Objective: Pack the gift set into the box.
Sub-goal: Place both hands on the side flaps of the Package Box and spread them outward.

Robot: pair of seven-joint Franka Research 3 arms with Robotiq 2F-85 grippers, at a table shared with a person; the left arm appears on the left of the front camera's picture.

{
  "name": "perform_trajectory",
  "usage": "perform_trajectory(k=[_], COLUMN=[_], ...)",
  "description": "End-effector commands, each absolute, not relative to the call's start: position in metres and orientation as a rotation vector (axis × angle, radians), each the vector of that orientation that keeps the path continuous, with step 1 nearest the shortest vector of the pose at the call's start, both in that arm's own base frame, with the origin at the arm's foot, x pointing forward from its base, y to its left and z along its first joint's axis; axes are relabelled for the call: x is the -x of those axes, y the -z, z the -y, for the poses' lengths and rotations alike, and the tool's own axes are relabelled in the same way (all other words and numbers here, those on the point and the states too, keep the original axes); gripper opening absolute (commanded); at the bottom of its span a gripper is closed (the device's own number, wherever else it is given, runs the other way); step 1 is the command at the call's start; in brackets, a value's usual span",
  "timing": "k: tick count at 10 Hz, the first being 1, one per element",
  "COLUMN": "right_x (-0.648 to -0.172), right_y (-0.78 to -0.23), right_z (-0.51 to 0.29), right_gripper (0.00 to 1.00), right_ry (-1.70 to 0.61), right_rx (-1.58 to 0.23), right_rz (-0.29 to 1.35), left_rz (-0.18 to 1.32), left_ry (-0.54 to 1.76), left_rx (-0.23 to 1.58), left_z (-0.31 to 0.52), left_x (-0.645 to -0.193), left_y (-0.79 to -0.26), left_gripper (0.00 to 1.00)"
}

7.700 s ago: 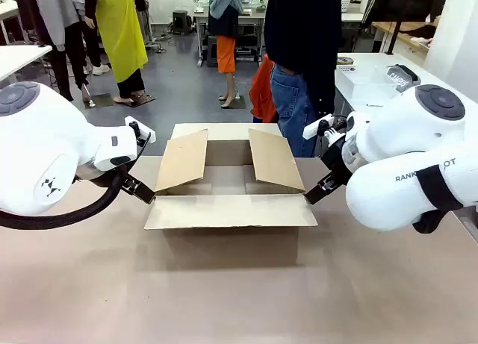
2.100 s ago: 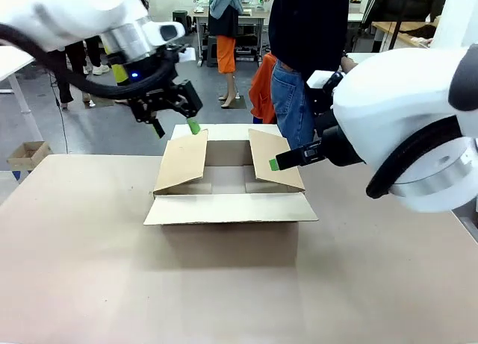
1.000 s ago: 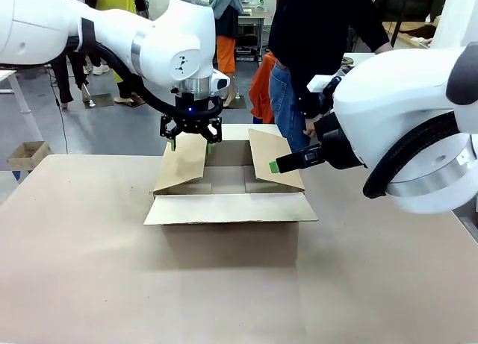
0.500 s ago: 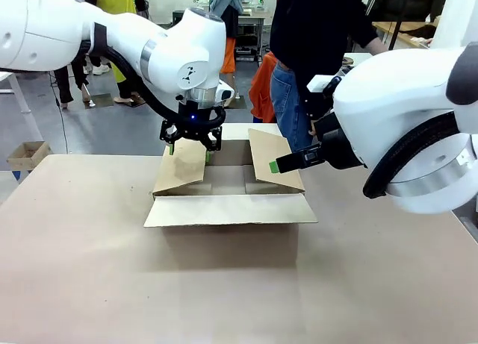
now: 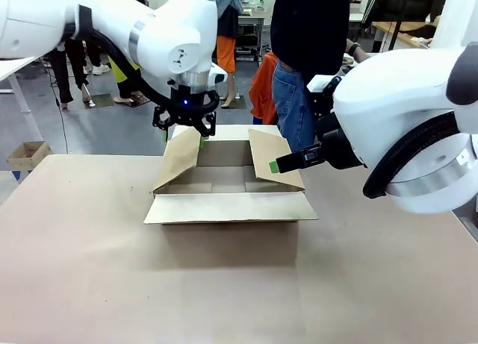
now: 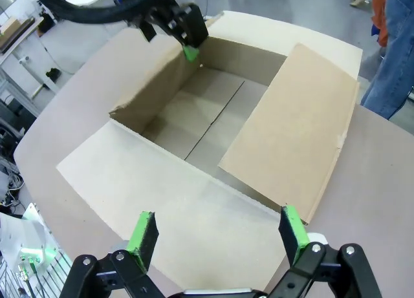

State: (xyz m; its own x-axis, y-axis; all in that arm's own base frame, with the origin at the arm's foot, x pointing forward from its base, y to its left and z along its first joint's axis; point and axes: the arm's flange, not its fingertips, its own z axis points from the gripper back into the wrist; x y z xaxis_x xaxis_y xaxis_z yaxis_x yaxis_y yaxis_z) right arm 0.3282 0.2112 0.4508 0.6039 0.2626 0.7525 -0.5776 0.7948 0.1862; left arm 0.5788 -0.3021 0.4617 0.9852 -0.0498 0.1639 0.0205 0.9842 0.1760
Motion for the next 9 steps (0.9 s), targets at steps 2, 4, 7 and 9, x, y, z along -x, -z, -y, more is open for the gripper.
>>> perform_trajectory(k=[2,4,7,9], right_x=[-0.328,-0.328,-0.328,-0.328], right_y=[-0.459,-0.459,-0.459,-0.459], right_z=[-0.213,-0.213,-0.213,-0.213], right_gripper=[1.0,1.0,1.0,1.0], right_ry=[-0.49,-0.49,-0.49,-0.49], right_rx=[-0.434,-0.434,-0.434,-0.434], right_rz=[0.769,0.769,0.769,0.769], left_rz=[0.233,0.22,0.21,0.212], left_ry=[-0.027,-0.07,-0.167,-0.167], left_rx=[-0.144,-0.085,0.086,0.23], left_z=[0.262,0.227,0.151,0.101], left_x=[-0.559,-0.551,-0.535,-0.525], left_y=[-0.479,-0.475,-0.474,-0.468], left_gripper=[1.0,1.0,1.0,1.0])
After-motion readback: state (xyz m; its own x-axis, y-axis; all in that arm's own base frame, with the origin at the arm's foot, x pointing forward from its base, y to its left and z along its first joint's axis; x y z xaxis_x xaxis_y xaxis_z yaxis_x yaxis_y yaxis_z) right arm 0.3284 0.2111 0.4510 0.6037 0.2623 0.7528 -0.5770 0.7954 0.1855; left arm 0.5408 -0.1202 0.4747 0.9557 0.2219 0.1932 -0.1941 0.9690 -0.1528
